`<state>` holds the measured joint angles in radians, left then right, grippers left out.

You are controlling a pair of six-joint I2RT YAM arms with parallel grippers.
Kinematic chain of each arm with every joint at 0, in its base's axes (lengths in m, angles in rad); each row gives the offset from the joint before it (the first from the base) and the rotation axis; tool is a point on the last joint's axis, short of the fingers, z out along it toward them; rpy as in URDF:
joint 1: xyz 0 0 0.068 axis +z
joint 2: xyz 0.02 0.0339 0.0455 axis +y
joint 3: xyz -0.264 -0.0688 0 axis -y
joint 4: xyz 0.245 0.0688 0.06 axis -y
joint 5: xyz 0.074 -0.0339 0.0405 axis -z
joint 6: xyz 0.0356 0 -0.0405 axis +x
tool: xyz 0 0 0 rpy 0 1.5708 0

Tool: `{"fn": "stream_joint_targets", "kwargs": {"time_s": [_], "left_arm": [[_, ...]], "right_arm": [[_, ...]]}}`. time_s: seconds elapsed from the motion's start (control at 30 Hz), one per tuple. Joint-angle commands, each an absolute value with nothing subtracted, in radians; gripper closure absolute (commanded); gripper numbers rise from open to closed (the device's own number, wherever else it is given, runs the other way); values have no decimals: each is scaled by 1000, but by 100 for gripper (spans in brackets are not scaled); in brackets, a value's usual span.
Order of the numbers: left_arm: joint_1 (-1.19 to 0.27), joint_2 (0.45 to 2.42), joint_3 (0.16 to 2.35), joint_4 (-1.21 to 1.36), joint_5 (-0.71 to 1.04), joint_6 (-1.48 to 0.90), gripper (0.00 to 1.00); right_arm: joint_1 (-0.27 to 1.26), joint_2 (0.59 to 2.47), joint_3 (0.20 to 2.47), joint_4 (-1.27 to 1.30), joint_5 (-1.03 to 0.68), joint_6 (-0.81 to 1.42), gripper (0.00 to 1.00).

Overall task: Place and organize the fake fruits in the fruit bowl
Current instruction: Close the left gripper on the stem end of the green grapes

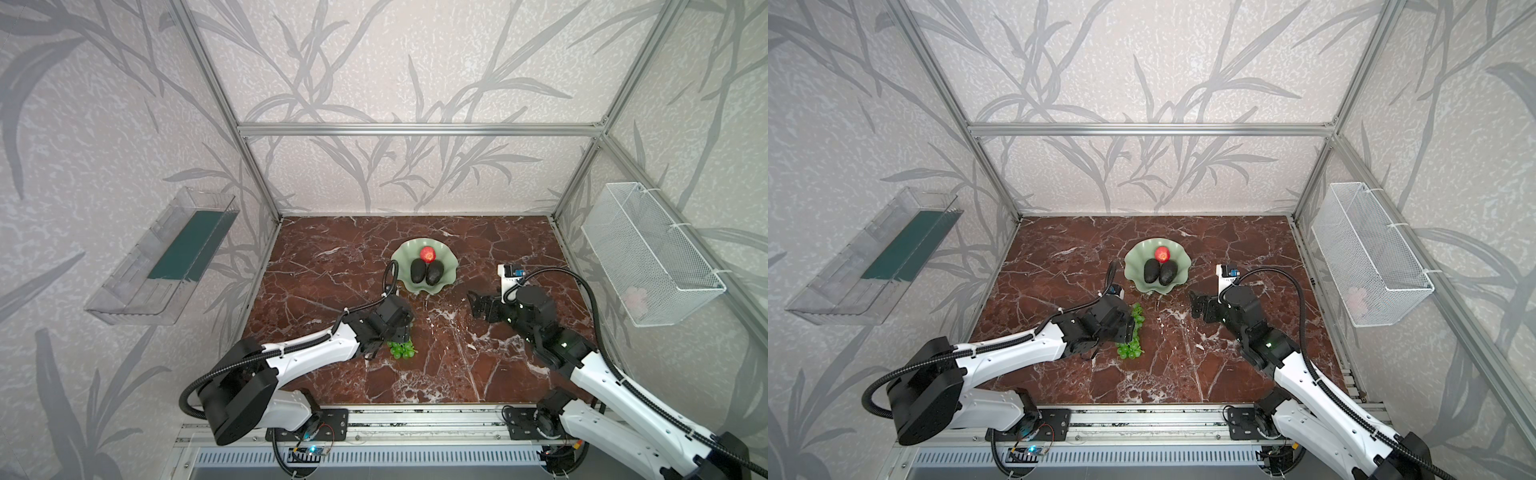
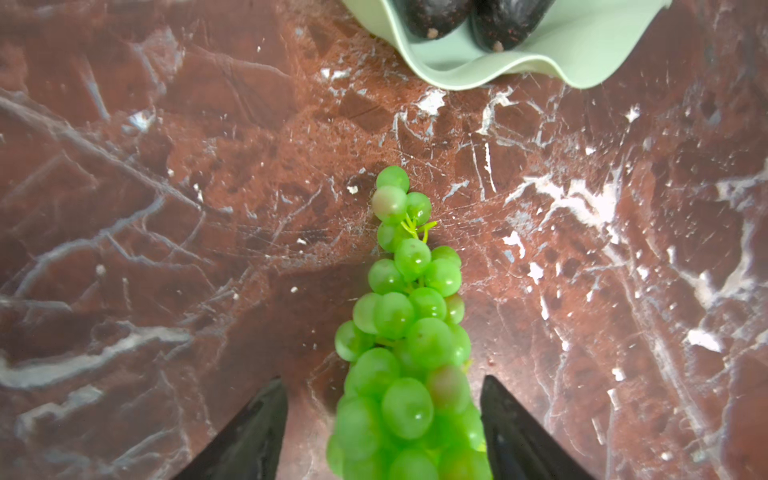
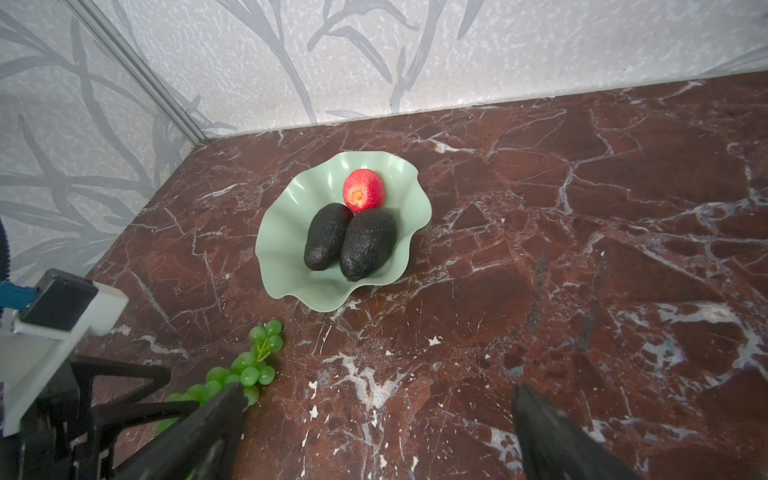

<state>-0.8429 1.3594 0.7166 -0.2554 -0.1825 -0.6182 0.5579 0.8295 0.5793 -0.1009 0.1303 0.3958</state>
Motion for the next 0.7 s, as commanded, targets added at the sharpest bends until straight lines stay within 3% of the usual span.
{"fn": "stream_joint_targets", "kwargs": {"time_s": [0.0, 0.07, 0.37, 0.53, 0.67], "left_arm": [[-839, 1387, 712, -230, -170, -601, 10], [-839, 1427, 731, -234, -146, -600, 1], [-838, 1553, 801, -222, -109, -602, 1], [-835, 1568, 804, -229, -128, -610, 10], [-828, 1575, 790, -232, -134, -618, 27]], "right_arm": [[557, 822, 570, -77, 134, 409, 1], [557, 822, 569, -77, 134, 408, 1], [556, 811, 575, -93, 137, 403, 1], [556, 810, 574, -94, 141, 402, 1], [556, 815, 573, -88, 140, 402, 1]]}}
